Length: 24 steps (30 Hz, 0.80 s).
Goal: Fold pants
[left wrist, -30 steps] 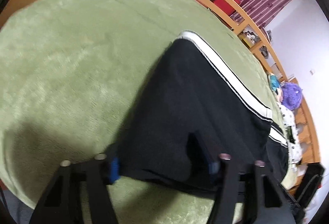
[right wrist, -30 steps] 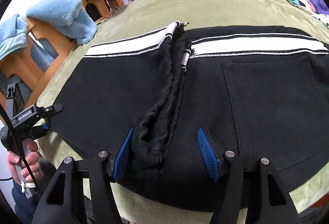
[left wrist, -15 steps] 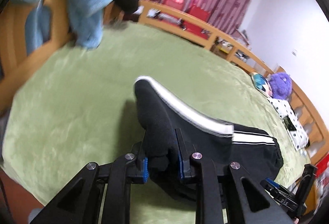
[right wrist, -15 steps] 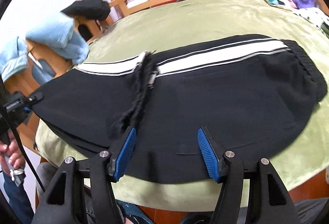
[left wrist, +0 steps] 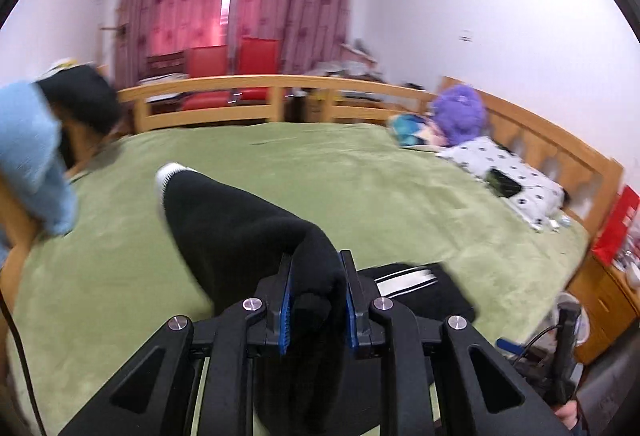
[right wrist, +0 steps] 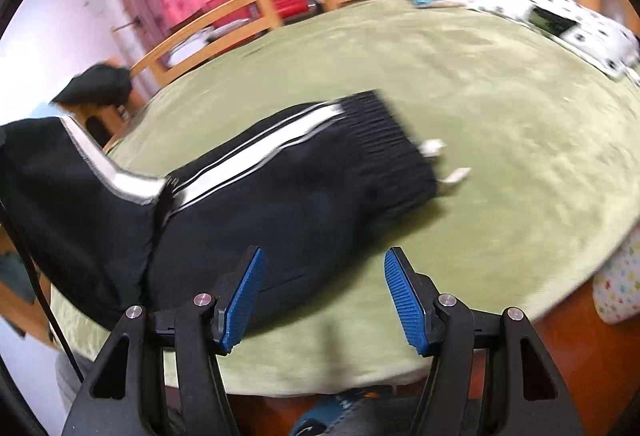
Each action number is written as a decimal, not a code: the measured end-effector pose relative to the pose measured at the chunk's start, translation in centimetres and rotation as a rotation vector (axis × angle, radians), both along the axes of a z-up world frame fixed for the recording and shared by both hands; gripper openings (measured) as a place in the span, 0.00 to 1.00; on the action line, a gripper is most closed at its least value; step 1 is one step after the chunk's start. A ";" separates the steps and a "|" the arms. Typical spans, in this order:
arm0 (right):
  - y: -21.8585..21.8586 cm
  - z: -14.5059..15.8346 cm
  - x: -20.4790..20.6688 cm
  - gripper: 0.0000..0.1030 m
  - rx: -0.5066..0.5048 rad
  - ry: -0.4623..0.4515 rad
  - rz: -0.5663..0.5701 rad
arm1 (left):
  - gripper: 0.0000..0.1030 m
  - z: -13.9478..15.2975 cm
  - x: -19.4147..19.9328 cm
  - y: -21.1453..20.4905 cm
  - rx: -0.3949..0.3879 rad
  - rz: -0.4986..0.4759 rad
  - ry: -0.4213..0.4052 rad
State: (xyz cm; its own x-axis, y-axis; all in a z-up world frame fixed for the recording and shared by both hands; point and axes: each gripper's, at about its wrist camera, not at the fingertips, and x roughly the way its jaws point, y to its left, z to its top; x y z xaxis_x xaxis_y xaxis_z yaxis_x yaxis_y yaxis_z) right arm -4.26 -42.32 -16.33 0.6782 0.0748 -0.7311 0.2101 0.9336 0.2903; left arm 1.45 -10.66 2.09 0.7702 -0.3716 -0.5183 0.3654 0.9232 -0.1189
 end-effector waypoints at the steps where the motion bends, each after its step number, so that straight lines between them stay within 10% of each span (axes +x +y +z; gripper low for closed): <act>1: -1.0 0.0 -0.4 0.60 0.009 0.006 -0.020 | 0.19 0.0 0.1 -1.5 -0.004 -0.025 0.004; 8: -6.9 0.2 -2.5 0.60 0.002 0.034 -0.138 | 0.44 -1.6 1.8 -11.2 -0.221 -0.315 0.082; 10: -7.8 0.1 -2.9 0.60 -0.003 0.042 -0.145 | 0.61 -2.0 1.7 -11.0 -0.180 -0.251 0.048; 24: -6.3 -1.5 5.6 0.68 0.175 -0.082 -0.051 | 0.61 -16.2 4.4 0.7 -0.023 0.079 0.407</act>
